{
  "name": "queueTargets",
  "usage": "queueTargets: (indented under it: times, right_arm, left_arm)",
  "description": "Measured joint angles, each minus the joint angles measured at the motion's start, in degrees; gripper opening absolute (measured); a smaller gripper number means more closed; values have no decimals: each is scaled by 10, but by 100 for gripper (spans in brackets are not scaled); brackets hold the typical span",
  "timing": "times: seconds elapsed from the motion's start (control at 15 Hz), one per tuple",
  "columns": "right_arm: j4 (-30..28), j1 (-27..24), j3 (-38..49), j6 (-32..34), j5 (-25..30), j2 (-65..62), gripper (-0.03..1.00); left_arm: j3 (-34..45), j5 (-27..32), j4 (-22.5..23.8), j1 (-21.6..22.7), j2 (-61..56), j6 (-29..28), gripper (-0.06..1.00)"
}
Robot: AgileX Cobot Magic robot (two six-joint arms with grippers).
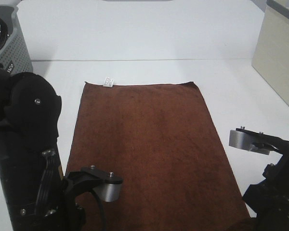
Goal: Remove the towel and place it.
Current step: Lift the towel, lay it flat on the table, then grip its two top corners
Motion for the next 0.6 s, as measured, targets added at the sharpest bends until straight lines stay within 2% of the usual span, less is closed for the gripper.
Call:
queueTargets:
  times: [0.2, 0.33, 0.4, 0.6]
  right_arm:
    - [3, 0, 16, -10, -13, 0, 4]
    - [3, 0, 18, -12, -13, 0, 15]
    - [3, 0, 20, -12, -13, 0, 23]
    - [4, 0, 20, -11, -22, 0, 61]
  left_arm:
    - [0, -21, -23, -1, 0, 0, 1]
    - [0, -26, -31, -1, 0, 0, 9]
    - [0, -32, -35, -1, 0, -1, 17]
    - [0, -49, -73, -1, 0, -22, 67]
